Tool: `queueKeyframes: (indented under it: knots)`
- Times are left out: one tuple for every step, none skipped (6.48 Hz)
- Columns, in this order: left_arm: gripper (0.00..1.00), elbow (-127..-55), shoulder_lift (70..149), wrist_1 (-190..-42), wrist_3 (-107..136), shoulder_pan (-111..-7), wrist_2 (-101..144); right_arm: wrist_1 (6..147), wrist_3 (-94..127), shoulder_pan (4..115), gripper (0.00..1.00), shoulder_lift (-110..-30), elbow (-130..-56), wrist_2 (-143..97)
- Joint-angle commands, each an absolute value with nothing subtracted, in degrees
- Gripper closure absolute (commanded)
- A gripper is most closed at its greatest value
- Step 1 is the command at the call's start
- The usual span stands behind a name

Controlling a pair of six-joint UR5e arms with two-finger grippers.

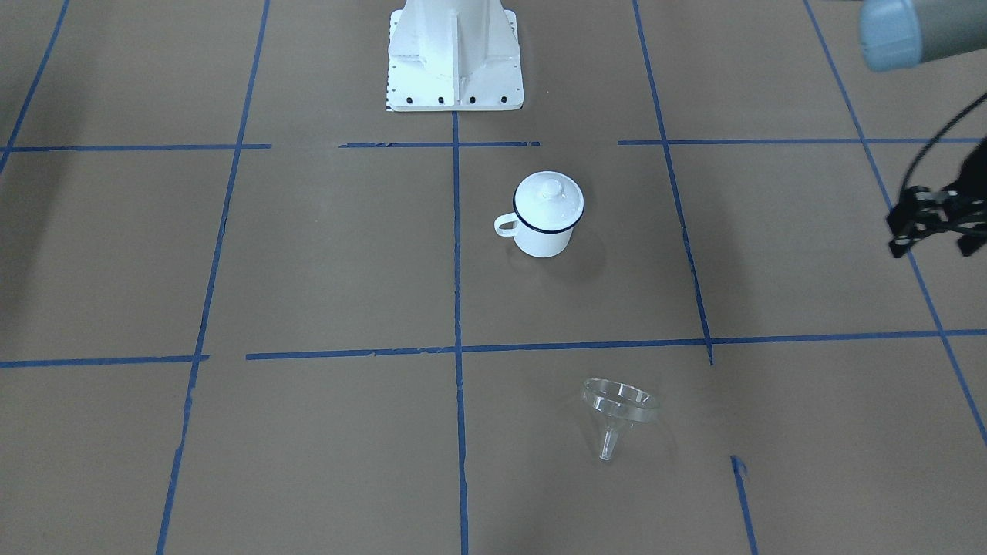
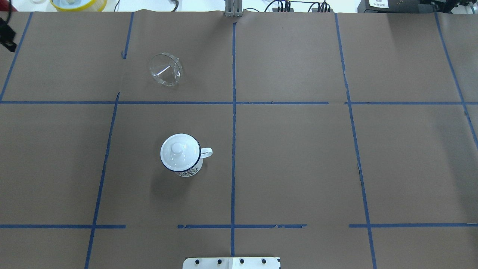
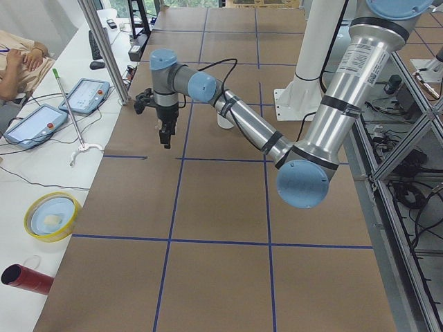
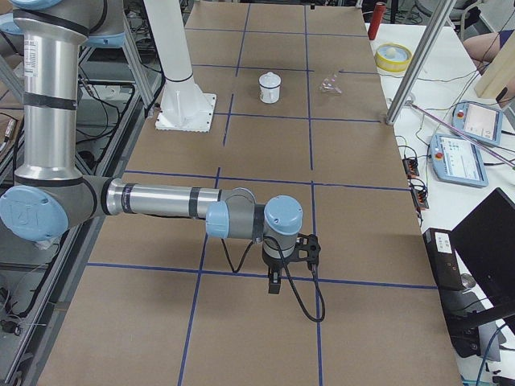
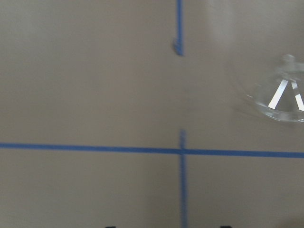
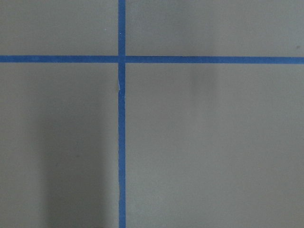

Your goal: Remove funnel from cup

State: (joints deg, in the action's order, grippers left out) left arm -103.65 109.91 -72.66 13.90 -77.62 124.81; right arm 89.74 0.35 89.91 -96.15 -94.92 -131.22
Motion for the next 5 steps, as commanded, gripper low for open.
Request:
queueKeyframes:
  knots:
    - [0.16,-91.6,106.9,-73.5,-8.0,-89.8,127.1,89.7,0.4,89.9,0.0,-96.2,-94.9,-131.2]
    - [0.15,-85.8,106.8,-74.5,-13.2,-93.7,131.1,89.7,0.4,89.9,0.0,-96.2,-94.9,-131.2]
    - [0.04,-84.6,104.5,-76.3,-12.7,-93.6,131.9,89.7,0.4,89.9,0.0,-96.2,-94.9,-131.2]
    - [0.01,-83.7,102.5,-80.6,-12.7,-93.8,131.9,89.7,0.4,89.9,0.0,-96.2,-94.8,-131.2]
    - [0.01,-85.1,100.7,-82.0,-12.9,-94.4,132.1,89.7,0.4,89.9,0.0,-96.2,-94.9,-131.2]
